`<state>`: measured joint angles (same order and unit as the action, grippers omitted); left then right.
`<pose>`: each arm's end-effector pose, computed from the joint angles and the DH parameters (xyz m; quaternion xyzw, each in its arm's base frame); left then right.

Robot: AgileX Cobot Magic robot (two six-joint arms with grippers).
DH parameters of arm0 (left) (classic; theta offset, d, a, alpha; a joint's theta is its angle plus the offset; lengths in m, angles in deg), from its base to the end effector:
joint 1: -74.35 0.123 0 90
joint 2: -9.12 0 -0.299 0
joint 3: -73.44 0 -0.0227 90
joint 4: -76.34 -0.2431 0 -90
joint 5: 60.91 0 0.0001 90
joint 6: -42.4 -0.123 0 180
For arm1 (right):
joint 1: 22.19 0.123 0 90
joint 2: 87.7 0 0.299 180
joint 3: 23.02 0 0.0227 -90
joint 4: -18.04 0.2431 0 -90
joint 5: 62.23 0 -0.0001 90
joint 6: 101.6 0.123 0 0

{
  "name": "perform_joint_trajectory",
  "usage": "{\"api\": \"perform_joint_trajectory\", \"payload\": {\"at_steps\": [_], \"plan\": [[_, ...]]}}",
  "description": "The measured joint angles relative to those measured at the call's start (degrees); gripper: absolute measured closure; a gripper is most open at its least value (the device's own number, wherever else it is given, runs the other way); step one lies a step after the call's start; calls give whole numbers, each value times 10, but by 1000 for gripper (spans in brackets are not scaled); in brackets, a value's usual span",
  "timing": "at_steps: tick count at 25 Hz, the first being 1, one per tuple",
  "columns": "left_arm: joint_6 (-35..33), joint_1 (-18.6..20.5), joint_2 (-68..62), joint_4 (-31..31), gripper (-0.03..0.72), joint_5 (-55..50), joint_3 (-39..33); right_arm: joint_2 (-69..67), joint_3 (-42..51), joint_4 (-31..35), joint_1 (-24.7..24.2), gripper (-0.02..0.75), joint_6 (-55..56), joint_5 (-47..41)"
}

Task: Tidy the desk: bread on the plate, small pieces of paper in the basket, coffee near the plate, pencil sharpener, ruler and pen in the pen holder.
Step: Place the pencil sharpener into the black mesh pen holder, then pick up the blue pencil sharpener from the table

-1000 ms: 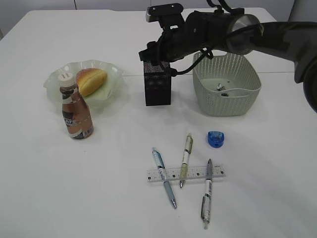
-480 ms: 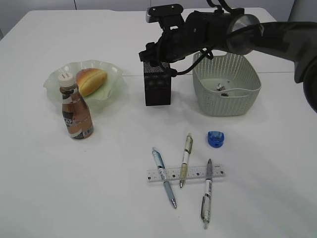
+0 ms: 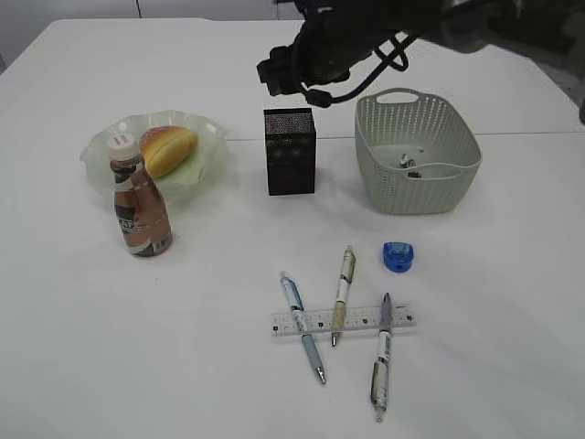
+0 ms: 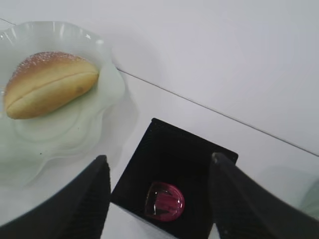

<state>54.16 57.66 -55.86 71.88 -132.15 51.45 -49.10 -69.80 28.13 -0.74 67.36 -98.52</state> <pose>0.1565 -0.0375 0.3156 0.0475 0.9801 -0.0090 0.1925 0.5266 0.2206 0.2331 -0.2123 0.8819 0.1140 0.4051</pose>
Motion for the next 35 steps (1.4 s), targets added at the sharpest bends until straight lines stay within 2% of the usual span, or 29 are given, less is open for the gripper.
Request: {"api": "perform_joint_trajectory", "payload": {"at_steps": [4,9,12,17,20,31,35], "plan": [[0,0,0,0,308,0,0,27,-41,-11,0,250,0,-104],[0,0,0,0,308,0,0,56,-93,-24,0,251,2,-274],[0,0,0,0,308,0,0,71,-119,-41,0,251,55,-340],[0,0,0,0,308,0,0,103,-121,-150,0,251,177,-355],[0,0,0,0,308,0,0,138,-94,-182,-2,251,205,-357],[0,0,0,3,308,0,0,276,156,-182,-2,251,217,-356],[0,0,0,4,308,0,0,321,219,-176,-2,251,221,-356]]}}
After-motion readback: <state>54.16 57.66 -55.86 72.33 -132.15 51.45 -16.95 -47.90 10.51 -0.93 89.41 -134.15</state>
